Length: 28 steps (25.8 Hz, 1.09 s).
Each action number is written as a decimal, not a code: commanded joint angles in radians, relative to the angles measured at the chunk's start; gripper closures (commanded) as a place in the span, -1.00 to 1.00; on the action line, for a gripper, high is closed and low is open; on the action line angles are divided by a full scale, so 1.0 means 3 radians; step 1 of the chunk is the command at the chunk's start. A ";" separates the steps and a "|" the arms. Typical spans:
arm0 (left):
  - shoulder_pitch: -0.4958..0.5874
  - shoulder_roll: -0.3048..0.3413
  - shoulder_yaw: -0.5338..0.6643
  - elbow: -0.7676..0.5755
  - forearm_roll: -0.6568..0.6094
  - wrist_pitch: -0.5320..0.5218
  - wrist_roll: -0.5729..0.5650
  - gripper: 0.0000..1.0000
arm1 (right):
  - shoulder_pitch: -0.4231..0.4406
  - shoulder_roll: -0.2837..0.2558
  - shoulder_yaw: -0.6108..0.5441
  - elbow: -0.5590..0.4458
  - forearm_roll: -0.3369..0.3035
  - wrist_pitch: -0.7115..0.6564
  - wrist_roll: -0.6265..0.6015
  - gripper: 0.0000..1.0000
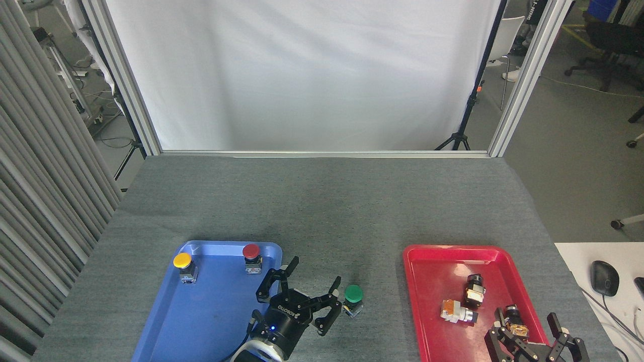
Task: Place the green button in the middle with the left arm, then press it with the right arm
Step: 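Release the green button and withdraw the left gripper to the tray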
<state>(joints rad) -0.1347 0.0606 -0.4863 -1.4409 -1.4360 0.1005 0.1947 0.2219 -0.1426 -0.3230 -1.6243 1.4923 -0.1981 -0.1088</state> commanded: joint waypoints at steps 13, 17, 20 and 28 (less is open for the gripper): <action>0.0791 0.0514 0.1140 -0.0412 0.0251 0.0156 -0.0015 -1.00 | 0.0007 0.0071 0.0207 -0.0001 0.0011 -0.0010 0.0224 -0.94; 0.0797 0.0550 0.1365 -0.0412 0.0584 -0.0294 -0.0224 -1.00 | -0.0029 0.0077 0.0381 -0.0006 0.0011 -0.0010 0.0230 -0.95; 0.0812 0.0545 0.1631 -0.0412 0.0752 -0.0550 -0.0291 -1.00 | -0.0060 0.0071 0.0509 -0.0016 0.0016 -0.0010 0.0224 -0.95; 0.0817 0.0514 0.1657 -0.0412 0.0758 -0.0601 -0.0286 -1.00 | -0.0233 0.0256 0.0811 -0.0021 0.0164 0.0077 0.0209 -0.65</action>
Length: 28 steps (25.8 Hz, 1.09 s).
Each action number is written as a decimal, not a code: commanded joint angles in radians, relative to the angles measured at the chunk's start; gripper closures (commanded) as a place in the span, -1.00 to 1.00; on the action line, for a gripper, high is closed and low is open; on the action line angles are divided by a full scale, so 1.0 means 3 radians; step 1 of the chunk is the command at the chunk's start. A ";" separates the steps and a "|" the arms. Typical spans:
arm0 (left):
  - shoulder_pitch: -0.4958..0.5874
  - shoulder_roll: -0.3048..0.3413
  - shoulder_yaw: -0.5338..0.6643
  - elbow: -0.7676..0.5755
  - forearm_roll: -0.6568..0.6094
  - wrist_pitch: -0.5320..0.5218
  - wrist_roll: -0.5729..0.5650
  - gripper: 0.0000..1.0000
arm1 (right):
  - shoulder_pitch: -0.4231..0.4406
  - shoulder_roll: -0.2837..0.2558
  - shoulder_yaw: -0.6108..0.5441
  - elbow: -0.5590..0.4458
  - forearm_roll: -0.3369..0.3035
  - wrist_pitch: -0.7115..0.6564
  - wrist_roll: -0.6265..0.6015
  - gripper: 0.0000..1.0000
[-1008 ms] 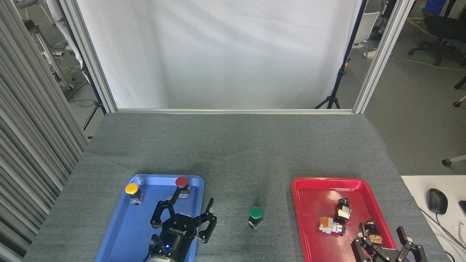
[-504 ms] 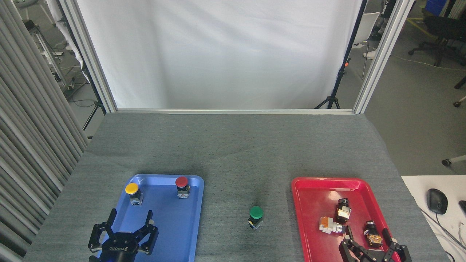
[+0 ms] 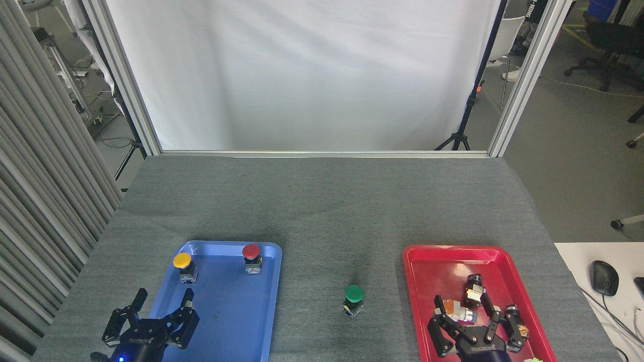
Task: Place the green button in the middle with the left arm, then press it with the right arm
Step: 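Release the green button and withdraw the left gripper to the tray, then move the right gripper from the red tray over the green button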
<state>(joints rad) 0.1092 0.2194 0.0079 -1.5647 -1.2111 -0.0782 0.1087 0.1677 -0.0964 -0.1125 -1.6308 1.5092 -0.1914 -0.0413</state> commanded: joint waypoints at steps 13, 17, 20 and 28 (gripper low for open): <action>0.0004 -0.0021 0.0025 0.0036 0.0023 0.0031 0.0021 -1.00 | -0.0267 0.0214 0.0600 0.0016 0.0374 0.0096 0.0015 1.00; 0.0004 -0.0021 0.0030 0.0041 0.0028 0.0031 0.0021 -1.00 | -0.0344 0.0255 0.0815 0.0093 0.0497 0.0229 0.0035 1.00; -0.0001 -0.0021 0.0030 0.0041 0.0028 0.0031 0.0021 -1.00 | -0.0410 0.0280 0.0983 0.0256 0.0512 0.0387 0.0092 1.00; 0.0004 -0.0021 0.0030 0.0097 0.0028 0.0031 0.0021 -1.00 | -0.0743 0.0291 0.1326 0.0901 0.0502 0.0822 0.0086 1.00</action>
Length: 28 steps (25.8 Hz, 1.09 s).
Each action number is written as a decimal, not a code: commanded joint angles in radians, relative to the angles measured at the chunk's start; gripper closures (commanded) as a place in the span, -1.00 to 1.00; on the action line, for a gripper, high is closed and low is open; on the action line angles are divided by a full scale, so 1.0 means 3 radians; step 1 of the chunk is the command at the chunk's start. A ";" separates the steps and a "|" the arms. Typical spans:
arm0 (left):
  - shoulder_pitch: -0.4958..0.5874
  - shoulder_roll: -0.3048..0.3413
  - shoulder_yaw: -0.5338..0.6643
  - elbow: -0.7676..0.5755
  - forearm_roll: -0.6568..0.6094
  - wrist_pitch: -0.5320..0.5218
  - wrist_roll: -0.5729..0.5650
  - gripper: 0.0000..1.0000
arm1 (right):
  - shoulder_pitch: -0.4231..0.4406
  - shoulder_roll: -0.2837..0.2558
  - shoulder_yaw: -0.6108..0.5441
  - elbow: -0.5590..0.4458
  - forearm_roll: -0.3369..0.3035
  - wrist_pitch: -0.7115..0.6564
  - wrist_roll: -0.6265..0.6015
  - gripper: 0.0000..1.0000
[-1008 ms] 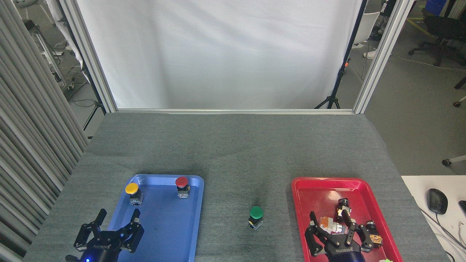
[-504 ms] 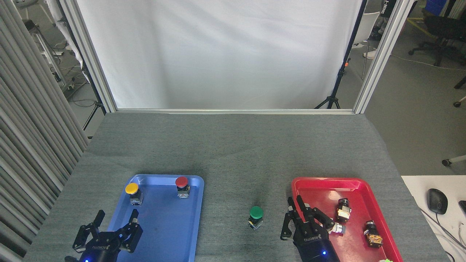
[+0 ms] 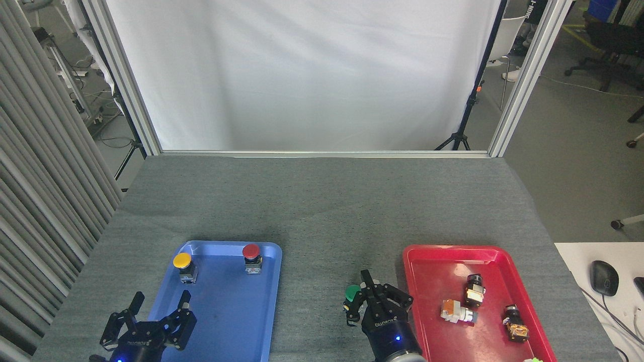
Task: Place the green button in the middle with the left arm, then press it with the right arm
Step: 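Move the right gripper from the red tray over the green button, then press down on the green button with the right gripper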
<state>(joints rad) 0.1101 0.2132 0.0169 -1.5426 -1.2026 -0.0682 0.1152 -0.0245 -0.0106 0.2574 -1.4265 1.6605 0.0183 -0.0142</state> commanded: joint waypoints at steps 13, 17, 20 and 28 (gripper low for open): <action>0.0001 -0.0005 0.0000 0.0024 0.0000 0.0002 0.0010 -1.00 | -0.0062 0.0020 0.0124 0.0511 -0.0003 0.0159 -0.0055 1.00; 0.0001 0.0000 0.0005 0.0024 0.0000 0.0002 0.0005 -1.00 | -0.0062 0.0025 0.0134 0.0603 0.0003 0.0195 -0.0075 1.00; 0.0001 0.0000 0.0000 0.0024 0.0005 0.0002 0.0005 -1.00 | -0.0082 0.0025 0.0134 0.0613 -0.0003 0.0195 -0.0086 1.00; 0.0001 0.0000 0.0000 0.0018 0.0000 -0.0003 0.0000 -1.00 | -0.0123 0.0066 0.0098 0.0414 -0.0049 0.0179 -0.0167 1.00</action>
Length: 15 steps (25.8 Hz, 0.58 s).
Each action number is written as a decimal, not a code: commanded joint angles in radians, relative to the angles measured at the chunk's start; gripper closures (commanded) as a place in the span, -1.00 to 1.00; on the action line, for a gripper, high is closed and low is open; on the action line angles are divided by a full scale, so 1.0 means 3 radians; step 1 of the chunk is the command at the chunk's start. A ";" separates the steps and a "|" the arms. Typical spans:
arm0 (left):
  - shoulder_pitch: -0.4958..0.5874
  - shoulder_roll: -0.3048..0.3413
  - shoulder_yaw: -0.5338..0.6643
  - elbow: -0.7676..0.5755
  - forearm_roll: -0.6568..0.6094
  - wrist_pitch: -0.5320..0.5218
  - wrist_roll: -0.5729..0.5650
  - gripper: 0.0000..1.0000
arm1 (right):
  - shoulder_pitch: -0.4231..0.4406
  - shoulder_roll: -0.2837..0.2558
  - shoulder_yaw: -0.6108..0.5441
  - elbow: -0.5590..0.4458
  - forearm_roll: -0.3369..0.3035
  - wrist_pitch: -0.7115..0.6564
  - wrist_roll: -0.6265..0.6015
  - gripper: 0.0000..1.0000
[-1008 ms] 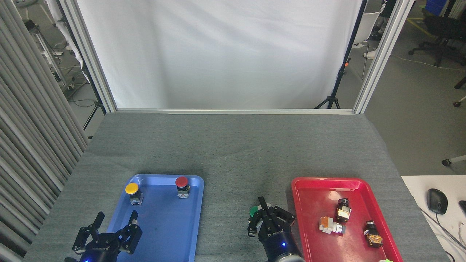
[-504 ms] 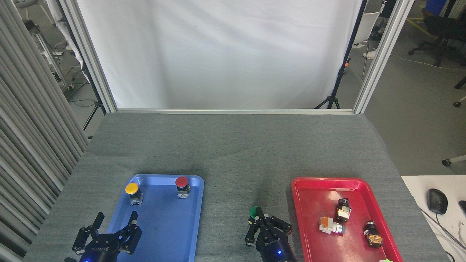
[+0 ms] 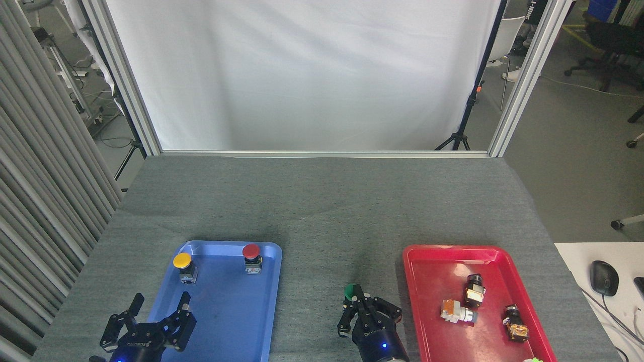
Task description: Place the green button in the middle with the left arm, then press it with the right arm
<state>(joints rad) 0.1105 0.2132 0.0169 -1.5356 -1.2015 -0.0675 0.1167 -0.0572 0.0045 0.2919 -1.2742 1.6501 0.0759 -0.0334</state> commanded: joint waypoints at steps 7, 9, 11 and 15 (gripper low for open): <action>0.0005 0.0000 0.0000 -0.0005 -0.0009 -0.0005 -0.0006 -1.00 | 0.0042 -0.0036 -0.0037 -0.0488 -0.0152 -0.0033 -0.0119 0.80; 0.0005 0.0000 0.0000 -0.0005 -0.0009 -0.0005 -0.0006 -1.00 | 0.0104 -0.0076 -0.0119 -0.0600 -0.0162 -0.0013 -0.0119 0.05; 0.0010 0.0000 0.0000 -0.0020 -0.0009 -0.0010 0.0000 -1.00 | 0.0186 -0.0102 -0.0288 -0.0748 -0.0162 -0.0033 -0.0124 -1.00; 0.0010 -0.0005 0.0000 -0.0025 -0.0014 -0.0020 0.0000 -1.00 | 0.0431 -0.0163 -0.0569 -0.1004 -0.0193 -0.0094 -0.0170 -1.00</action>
<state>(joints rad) 0.1131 0.2120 0.0169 -1.5419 -1.2045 -0.0717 0.1152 0.0248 -0.0298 0.1791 -1.5225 1.5986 0.0616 -0.0739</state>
